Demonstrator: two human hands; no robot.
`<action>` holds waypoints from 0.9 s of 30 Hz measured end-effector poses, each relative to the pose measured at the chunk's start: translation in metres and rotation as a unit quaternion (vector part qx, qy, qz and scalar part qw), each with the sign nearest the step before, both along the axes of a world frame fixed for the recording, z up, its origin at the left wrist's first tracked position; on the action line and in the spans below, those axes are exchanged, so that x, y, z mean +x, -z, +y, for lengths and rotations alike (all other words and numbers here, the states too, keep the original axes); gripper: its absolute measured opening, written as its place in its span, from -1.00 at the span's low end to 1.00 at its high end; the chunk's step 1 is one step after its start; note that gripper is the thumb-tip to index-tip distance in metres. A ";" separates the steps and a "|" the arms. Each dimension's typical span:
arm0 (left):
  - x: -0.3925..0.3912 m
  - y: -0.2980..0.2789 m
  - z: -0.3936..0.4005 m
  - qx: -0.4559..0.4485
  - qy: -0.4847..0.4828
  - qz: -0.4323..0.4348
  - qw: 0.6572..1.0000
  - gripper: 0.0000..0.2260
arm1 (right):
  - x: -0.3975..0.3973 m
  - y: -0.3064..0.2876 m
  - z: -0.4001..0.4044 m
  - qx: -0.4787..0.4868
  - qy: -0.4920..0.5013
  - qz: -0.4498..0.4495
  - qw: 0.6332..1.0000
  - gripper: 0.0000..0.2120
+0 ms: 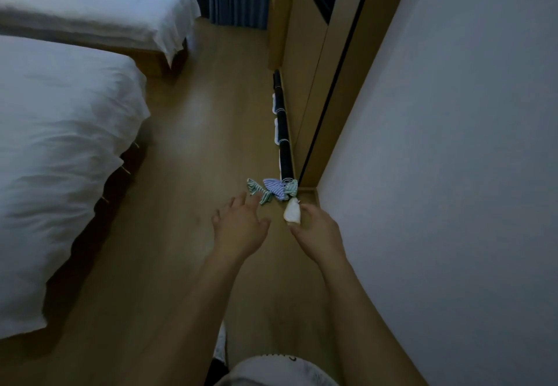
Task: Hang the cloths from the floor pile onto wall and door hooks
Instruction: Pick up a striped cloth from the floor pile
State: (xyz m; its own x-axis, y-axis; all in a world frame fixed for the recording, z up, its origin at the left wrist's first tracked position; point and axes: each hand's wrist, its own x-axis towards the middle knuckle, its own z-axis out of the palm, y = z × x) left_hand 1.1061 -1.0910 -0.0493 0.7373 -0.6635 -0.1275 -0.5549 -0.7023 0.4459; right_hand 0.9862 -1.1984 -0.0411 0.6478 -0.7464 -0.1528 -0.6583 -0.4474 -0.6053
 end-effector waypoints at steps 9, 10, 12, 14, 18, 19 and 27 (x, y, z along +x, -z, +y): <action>0.143 0.006 -0.076 0.008 0.052 0.013 0.999 -0.48 | 0.110 0.005 -0.067 0.027 0.084 -0.010 0.996 -0.50; 0.153 0.009 -0.084 0.009 0.057 0.017 0.998 -0.47 | 0.117 0.007 -0.074 0.030 0.093 -0.007 0.995 -0.51; 0.172 0.016 -0.099 0.008 0.065 0.028 0.997 -0.47 | 0.132 0.011 -0.088 0.034 0.110 -0.004 0.993 -0.57; 0.190 0.023 -0.115 0.011 0.072 0.038 0.997 -0.46 | 0.147 0.016 -0.103 0.038 0.125 0.000 0.991 -0.62; 0.227 0.041 -0.148 0.011 0.072 0.043 0.996 -0.47 | 0.180 0.033 -0.137 0.053 0.132 0.006 0.990 -0.59; 0.237 0.046 -0.157 0.008 0.070 0.047 0.996 -0.48 | 0.190 0.039 -0.146 0.057 0.129 0.010 0.990 -0.57; 0.333 0.085 -0.249 0.044 0.041 0.052 0.997 -0.47 | 0.286 0.080 -0.262 0.092 0.109 0.030 0.989 -0.67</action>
State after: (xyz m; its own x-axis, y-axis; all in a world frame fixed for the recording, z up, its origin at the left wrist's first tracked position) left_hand 1.4388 -1.3403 -0.1345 0.6606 -0.7041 -0.2604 -0.5666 -0.6952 0.4425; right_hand 1.2727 -1.4605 -0.1207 0.4608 -0.8232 -0.3316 -0.7639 -0.1778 -0.6203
